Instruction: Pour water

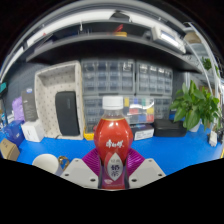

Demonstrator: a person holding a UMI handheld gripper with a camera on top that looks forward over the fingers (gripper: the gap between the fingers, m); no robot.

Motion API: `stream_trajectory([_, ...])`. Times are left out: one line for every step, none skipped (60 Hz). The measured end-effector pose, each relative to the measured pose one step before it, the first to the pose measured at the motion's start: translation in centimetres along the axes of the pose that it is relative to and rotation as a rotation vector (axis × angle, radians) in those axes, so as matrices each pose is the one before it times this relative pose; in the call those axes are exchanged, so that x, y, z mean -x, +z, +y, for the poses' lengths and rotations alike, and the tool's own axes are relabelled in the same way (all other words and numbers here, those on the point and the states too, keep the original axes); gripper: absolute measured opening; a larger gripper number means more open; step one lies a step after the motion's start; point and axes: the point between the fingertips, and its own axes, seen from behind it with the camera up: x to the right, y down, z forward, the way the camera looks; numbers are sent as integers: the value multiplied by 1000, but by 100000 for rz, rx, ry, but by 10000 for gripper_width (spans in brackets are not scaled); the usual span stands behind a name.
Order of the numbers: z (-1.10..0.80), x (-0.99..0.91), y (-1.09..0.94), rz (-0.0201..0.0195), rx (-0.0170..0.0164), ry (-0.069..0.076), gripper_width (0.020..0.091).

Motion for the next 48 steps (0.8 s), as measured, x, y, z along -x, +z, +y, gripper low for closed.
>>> stream_trajectory([42,30,125,-349,-1287,201,310])
stream_trajectory([318,138,-96,-689,757,633,313])
stream_trajectory([-113,24,-195,-289,-1143,327,310])
stream_trajectory([40,-105,-160,173,-232,-243,308])
stream_trajectory([127,77,-127,-588,118,-211,307])
stream_trajectory([-22,71,-72,-516,-375,-295,307])
stream_trajectory([15,-51,-457,-44,25,-455,307])
stream_trajectory([-9,35,135,-181,-350,-31,312])
stream_trajectory([24,26,55,-47,-177,135,324])
stream_trajectory([-12,-15,-28,-50,-319,42,325])
stream_trajectory([-2,19,60,-63,-134,-48,327])
stream_trajectory([-1,-4,41,-95,-33,-258,349])
stream_trajectory([-36,-17,44,-80,-127,-246,353])
stream_trajectory([4,-19,37,-55,46,35,369])
stream_trajectory([-49,1,28,-59,-116,171,373])
stream_trajectory([-11,-7,5,-44,26,194,381])
stream_trajectory([12,-51,-38,109,-17,97,404])
stream_trajectory([-12,-17,-16,-135,-17,33,405])
stream_trajectory([17,-36,-6,1,148,51,414])
stream_trajectory([-20,-1,-26,-106,123,143,430])
stream_trajectory([19,-11,-30,-27,381,135,435])
stream_trajectory([36,-34,-47,181,525,206,442])
stream_trajectory([21,-29,-53,238,446,103,466])
stream_trajectory([37,-73,-67,385,440,1,486])
stream_trajectory([66,-77,-80,403,568,-133,527])
stream_trajectory([90,-100,-104,418,662,-190,586])
stream_trajectory([175,-5,-103,367,748,56,645])
stream_trajectory([167,-81,-156,359,776,40,704])
stream_trajectory([163,-40,-172,305,622,103,734])
stream_trajectory([133,-9,-197,25,454,116,763])
stream_trajectory([147,-70,-237,248,357,207,759])
stream_trajectory([168,-74,-283,214,327,244,759])
stream_trajectory([186,-69,-322,214,288,365,760])
stream_trajectory([196,-83,-262,128,280,341,760])
stream_trajectory([216,-87,-408,274,303,504,760])
stream_trajectory([235,-108,-477,413,400,571,760])
stream_trajectory([230,-132,-420,485,216,476,759])
stream_trajectory([252,-133,-444,565,230,393,757])
stream_trajectory([335,-131,-504,563,488,203,755])
stream_trajectory([367,-104,-516,455,752,16,755])
stream_trajectory([410,-73,-512,298,1027,-175,749])
stream_trajectory([446,-35,-489,208,1189,-358,748])
stream_trajectory([363,-17,-463,258,1416,-434,748])
stream_trajectory([446,0,-638,238,1283,-384,748])
stream_trajectory([368,-15,-585,296,1061,-286,748])
stream_trajectory([290,0,-552,308,899,-181,750])
stream_trajectory([232,47,-553,119,774,-114,751])
stream_trajectory([192,110,-567,-124,699,-172,751])
